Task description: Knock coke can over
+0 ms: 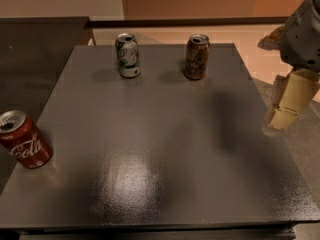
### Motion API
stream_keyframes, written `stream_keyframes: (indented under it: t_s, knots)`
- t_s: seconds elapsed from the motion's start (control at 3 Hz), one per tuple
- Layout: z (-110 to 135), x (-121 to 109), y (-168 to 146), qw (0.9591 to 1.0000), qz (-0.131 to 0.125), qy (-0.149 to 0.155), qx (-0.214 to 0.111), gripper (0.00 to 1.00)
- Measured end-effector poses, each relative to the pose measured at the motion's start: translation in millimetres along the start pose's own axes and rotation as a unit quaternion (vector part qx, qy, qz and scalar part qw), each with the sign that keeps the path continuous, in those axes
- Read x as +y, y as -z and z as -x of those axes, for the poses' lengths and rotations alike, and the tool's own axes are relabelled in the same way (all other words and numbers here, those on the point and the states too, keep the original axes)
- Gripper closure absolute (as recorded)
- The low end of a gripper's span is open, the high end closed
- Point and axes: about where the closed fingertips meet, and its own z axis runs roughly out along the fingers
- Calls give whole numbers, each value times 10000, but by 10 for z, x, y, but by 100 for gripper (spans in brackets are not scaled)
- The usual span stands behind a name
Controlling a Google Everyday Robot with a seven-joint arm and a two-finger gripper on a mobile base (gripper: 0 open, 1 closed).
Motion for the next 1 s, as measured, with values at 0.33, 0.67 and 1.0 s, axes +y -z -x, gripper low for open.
stream_keyframes:
  t_s: [0.33,0.67,1.0]
  knots:
    - [326,120,-201,9981,307,201,-488,0]
    - [656,279,-438,9934,585,368,-920,0]
    - [997,456,-688,9871,787,434,-1325,0]
